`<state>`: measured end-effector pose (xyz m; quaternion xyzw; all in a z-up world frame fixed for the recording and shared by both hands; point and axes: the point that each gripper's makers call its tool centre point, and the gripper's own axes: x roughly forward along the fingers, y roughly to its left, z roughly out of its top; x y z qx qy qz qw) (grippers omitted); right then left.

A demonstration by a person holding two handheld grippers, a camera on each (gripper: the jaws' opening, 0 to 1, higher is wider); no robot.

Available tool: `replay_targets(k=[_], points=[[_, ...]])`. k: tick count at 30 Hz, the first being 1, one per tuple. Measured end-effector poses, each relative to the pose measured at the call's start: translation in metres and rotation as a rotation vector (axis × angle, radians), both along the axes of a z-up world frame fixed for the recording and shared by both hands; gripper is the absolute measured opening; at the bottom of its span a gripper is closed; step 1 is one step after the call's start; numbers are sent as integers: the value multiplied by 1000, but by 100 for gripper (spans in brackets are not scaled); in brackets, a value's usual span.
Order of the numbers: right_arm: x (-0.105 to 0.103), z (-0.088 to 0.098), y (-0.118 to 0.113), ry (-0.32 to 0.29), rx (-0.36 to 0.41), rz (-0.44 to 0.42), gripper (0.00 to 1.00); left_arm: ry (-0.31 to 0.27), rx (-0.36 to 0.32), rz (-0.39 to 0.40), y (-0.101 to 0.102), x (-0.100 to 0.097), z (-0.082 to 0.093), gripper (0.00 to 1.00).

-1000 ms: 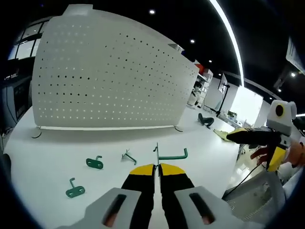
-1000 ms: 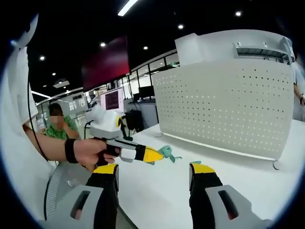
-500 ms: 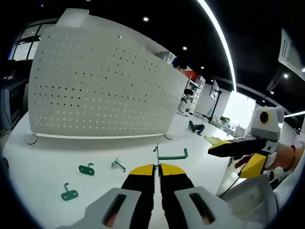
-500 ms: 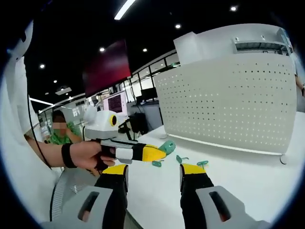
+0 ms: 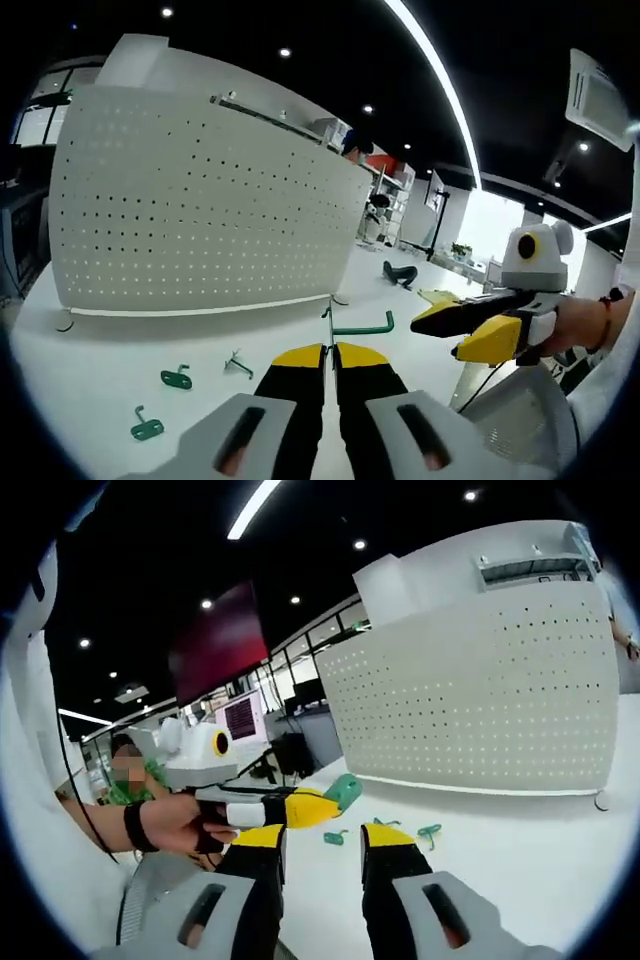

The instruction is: Insert the hook assembly into the mounting plate slot until the hook locks in place.

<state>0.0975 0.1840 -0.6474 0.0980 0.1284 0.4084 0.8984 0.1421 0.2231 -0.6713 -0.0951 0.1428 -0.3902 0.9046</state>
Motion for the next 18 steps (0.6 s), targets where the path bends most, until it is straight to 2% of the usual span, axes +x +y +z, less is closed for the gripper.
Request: replay_targets(k=[3, 11, 18], points=[[2, 4, -1, 4, 35, -14, 22, 6, -6, -6, -3, -2, 0, 3], [4, 4, -2, 18, 51, -31, 18, -5, -25, -32, -13, -9, 4, 3], [6, 6, -3, 18, 66, -48, 14, -49, -24, -61, -21, -14, 9, 3]])
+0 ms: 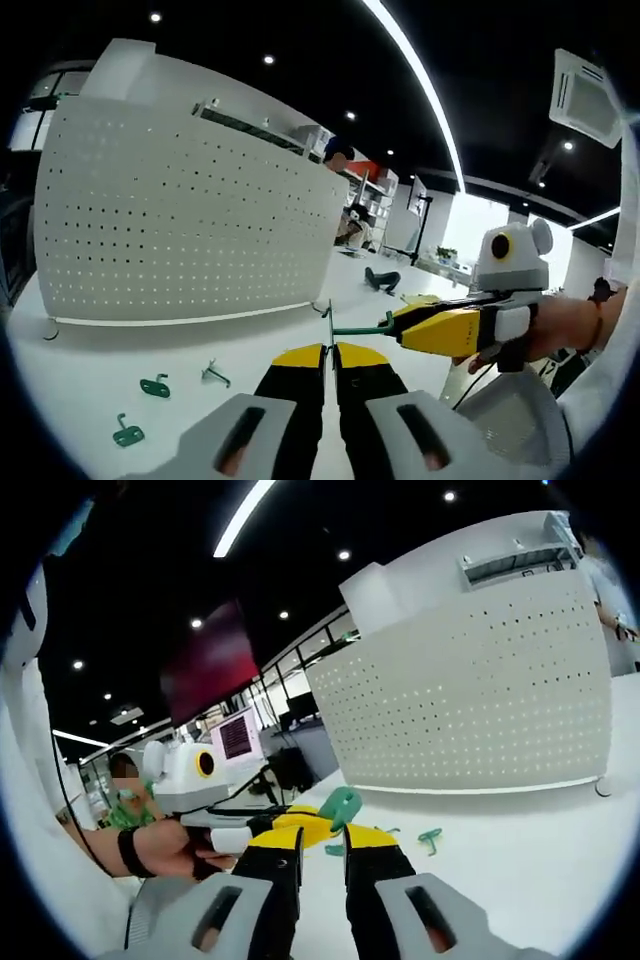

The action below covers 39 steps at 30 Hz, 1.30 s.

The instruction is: Insert the hook assembly into the mounting plate slot until the hook locks in place.

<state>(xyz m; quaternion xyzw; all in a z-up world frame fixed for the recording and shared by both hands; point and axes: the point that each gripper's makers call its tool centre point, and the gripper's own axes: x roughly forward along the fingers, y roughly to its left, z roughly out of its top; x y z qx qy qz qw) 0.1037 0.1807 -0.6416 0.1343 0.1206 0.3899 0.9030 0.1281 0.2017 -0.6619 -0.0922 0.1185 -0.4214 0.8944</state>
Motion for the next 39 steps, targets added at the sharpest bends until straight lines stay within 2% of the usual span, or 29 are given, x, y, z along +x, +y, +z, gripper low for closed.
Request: replay_targets(k=[3, 7, 17, 27, 31, 34, 36, 38, 39], points=[[2, 0, -3, 19, 22, -15, 13, -43, 19, -5, -2, -2, 2, 3], [4, -2, -5, 39, 35, -28, 9, -64, 6, -11, -5, -4, 6, 3], [6, 3, -6, 37, 83, -42, 5, -156, 4, -56, -18, -11, 17, 3], [8, 6, -6, 70, 159, -76, 3, -204, 2, -23, -16, -10, 22, 3], [9, 8, -6, 98, 181, -92, 2, -228, -7, -9, -15, -10, 24, 3], [10, 11, -5, 144, 240, -109, 2, -242, -22, 1, -14, -9, 26, 3], [11, 10, -5, 167, 256, -115, 2, -248, -15, 9, -13, -8, 27, 3], [13, 10, -4, 153, 225, -122, 2, -245, -9, 22, -13, -7, 26, 3], [13, 11, -4, 169, 251, -127, 2, -255, -7, 28, -12, -6, 26, 3]])
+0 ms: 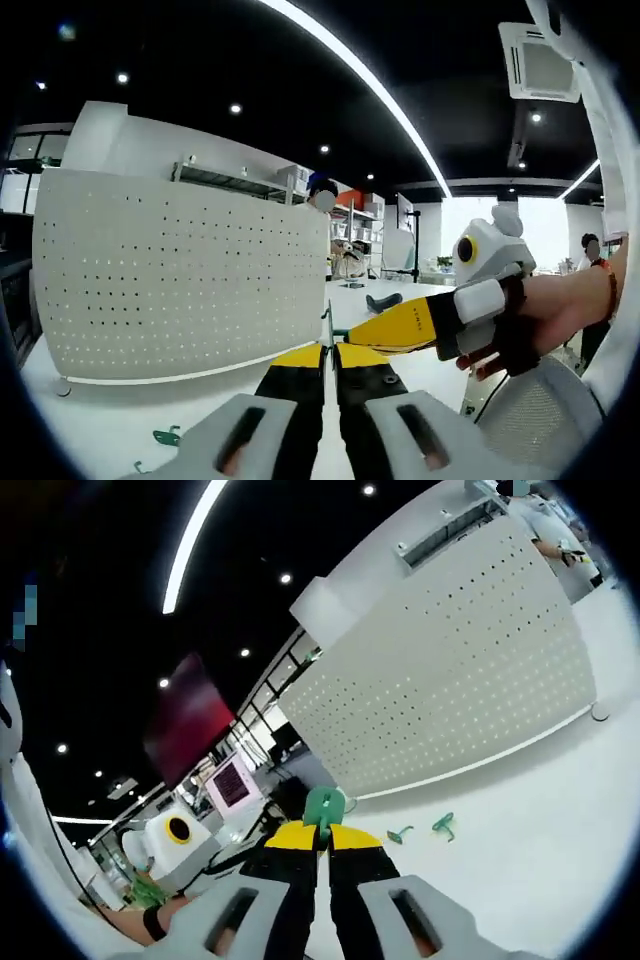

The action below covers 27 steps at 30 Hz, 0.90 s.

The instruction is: Insert the hook assembly into the mounting plate slot until the hook locks in place.

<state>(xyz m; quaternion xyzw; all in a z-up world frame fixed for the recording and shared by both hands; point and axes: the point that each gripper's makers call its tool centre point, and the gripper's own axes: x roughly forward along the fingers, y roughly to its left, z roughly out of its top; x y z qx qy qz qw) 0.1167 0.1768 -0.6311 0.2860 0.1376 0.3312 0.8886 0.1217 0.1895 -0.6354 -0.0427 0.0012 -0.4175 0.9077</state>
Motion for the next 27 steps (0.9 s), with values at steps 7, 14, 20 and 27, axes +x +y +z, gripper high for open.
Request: replay_targets(k=[7, 14, 20, 27], points=[[0, -2, 2, -76, -177, 6, 1, 21, 17, 9, 0, 2, -6, 4], [2, 3, 3, -88, -174, -6, 0, 23, 4, 6, 0, 5, -2, 5], [1, 7, 9, -85, -166, 10, 1, 51, 34, -30, -9, 3, -8, 13], [3, 9, 6, -103, -210, -6, 1, 60, 26, -42, -9, 1, -9, 17]])
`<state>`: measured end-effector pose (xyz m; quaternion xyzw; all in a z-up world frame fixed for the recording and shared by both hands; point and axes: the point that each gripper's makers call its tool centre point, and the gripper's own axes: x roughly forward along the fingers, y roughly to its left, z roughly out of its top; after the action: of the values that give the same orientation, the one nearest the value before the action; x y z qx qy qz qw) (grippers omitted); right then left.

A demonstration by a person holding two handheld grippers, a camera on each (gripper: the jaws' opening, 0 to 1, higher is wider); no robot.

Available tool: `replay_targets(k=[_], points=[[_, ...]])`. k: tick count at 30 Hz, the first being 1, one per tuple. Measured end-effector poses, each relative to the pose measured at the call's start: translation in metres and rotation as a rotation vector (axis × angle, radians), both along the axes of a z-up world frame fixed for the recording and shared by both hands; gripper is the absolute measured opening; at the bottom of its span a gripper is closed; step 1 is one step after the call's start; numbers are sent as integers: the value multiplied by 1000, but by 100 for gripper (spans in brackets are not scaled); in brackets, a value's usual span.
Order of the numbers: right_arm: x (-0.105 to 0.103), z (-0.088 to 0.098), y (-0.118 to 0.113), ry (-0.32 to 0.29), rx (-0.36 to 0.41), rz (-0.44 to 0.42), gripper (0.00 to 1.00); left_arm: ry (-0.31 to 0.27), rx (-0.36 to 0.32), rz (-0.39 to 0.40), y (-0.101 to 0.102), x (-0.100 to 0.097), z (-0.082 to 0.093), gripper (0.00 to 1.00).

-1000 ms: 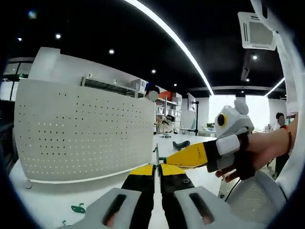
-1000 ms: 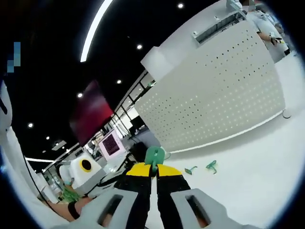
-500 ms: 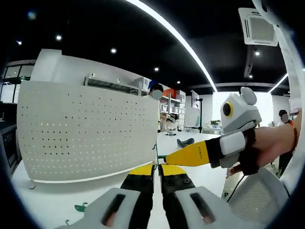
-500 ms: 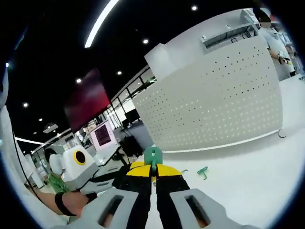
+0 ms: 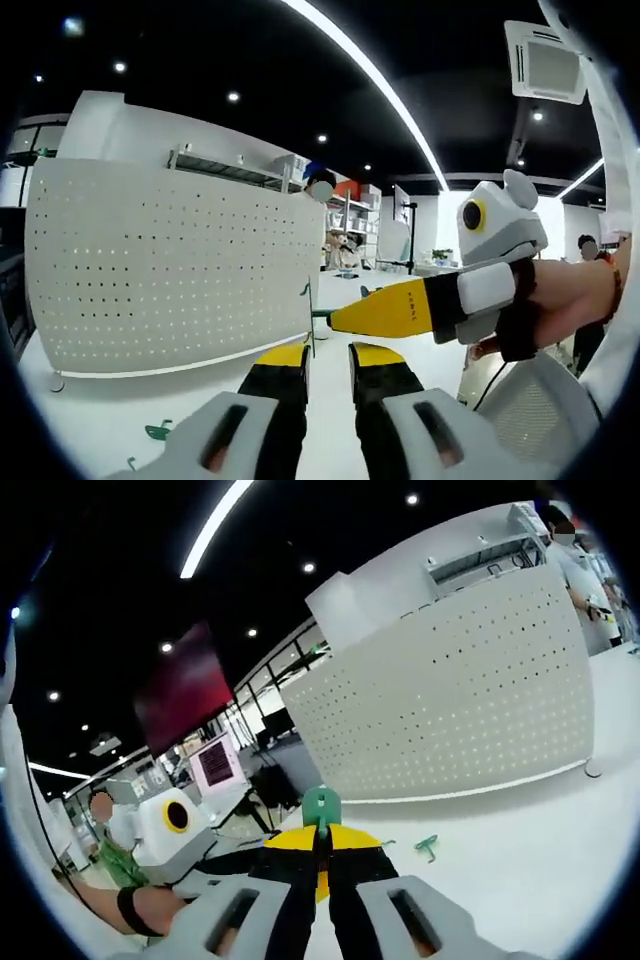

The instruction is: Insert the hook assembly into the mounting plate slot until the hook locks in place.

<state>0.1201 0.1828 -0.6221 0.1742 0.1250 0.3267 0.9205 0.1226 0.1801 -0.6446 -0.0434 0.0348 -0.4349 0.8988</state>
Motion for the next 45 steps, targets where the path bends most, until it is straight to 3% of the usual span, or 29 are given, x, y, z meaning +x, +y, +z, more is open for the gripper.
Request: replay_targets(k=[16, 29, 45], points=[[20, 12, -21, -39, -39, -47, 1, 27, -7, -8, 12, 1, -4, 21], [37, 19, -33, -66, -67, -88, 1, 38, 32, -17, 24, -2, -8, 26], [58, 40, -46, -122, -103, -139, 1, 48, 48, 5, 37, -8, -16, 33]])
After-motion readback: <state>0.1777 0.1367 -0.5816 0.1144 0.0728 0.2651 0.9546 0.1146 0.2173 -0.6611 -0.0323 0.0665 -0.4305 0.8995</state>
